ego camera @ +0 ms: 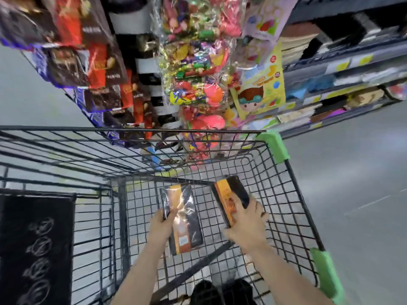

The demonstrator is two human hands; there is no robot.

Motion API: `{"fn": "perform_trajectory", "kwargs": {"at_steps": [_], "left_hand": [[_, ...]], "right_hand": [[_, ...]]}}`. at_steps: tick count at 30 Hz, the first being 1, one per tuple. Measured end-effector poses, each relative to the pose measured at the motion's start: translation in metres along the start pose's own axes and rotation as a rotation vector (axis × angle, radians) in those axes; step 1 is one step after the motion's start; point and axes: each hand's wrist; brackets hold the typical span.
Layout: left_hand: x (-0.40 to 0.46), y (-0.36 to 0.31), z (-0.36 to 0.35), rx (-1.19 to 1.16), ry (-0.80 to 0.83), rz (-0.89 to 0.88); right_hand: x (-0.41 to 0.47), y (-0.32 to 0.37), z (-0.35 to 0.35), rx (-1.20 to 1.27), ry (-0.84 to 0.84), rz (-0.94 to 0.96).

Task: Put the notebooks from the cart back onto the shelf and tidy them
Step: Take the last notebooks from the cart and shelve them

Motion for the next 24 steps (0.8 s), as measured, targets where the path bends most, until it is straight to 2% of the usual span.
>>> {"fn": "perform_trajectory", "kwargs": {"at_steps": [9, 14, 18, 24], "left_hand": [[-0.101, -0.113, -0.004, -0.022, 0.094, -0.179], [-0.139, -0.148, -0.033, 0.043, 0.132, -0.303], [-0.157, -0.166, -0.076, 0.103, 0.113, -0.397], [-0.18, -0.199, -0.19, 0.188, 0.167, -0.685]], "right_hand": [[-0.091, -0.017, 0.134, 0.042, -0.176, 0.19], [-0.12, -0.062, 0.171, 0.127, -0.286, 0.125], [-0.122, -0.111, 0.184, 0.171, -0.293, 0.068], [-0.101, -0.218, 0.214, 0.195, -0.327, 0.049]]}}
Point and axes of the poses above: each hand's wrist, its own x-axis towards the middle knuckle, its own z-axis out of the back of the hand, y = z × x, and after that the axes turned 5 degrees about y, right-handed
